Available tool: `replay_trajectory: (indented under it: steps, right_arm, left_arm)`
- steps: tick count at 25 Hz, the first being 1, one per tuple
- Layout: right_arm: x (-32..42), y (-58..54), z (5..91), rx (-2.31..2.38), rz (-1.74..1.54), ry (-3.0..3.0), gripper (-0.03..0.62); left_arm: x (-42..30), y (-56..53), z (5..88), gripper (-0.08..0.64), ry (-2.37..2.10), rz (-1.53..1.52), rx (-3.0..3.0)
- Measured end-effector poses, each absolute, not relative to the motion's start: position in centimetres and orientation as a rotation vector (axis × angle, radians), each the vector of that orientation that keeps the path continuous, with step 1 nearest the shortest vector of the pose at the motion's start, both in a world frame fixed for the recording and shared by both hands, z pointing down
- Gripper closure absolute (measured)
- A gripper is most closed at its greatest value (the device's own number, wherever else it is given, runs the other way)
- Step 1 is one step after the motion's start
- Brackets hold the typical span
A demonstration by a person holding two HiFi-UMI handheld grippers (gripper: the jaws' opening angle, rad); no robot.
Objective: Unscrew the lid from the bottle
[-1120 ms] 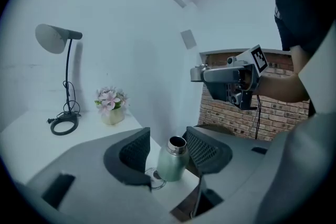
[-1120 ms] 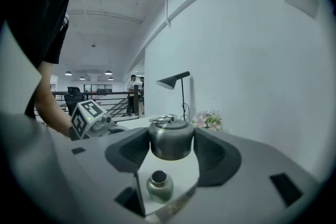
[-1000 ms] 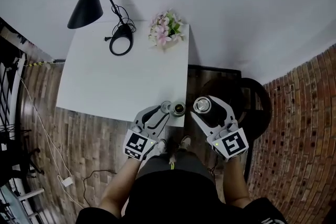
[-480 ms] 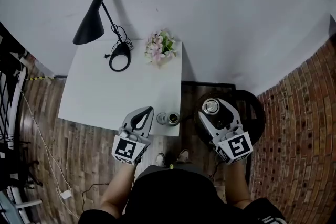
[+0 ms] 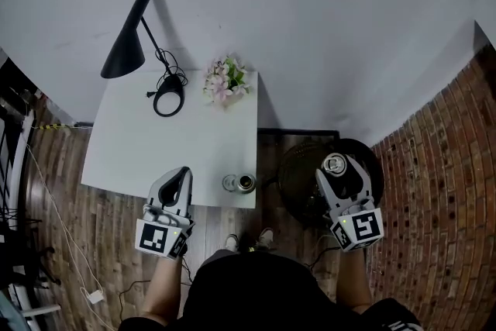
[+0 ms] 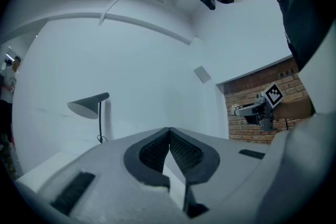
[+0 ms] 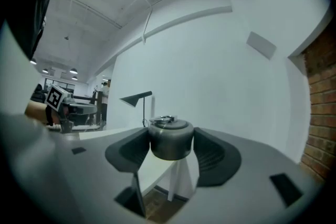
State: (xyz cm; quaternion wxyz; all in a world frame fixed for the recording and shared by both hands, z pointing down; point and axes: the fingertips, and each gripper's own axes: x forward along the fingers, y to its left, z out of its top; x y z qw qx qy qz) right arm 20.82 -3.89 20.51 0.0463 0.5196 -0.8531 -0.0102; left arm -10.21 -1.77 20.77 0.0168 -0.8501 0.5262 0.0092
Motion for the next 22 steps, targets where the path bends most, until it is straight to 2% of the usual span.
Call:
replay_trajectory:
  steps: [7, 22]
  right_arm:
    - [24.4, -2.9, 20.2, 1.711, 0.013, -2.540, 0.328]
    - [22.2, -4.1, 18.4, 1.676, -0.037, -2.619, 0.330]
  left_arm:
    - [-14.4, 0.0, 19.0, 0.538, 1.792, 0.037, -2.487]
    - [-13.8, 0.1, 18.4, 0.537, 1.772, 0.077, -2.488]
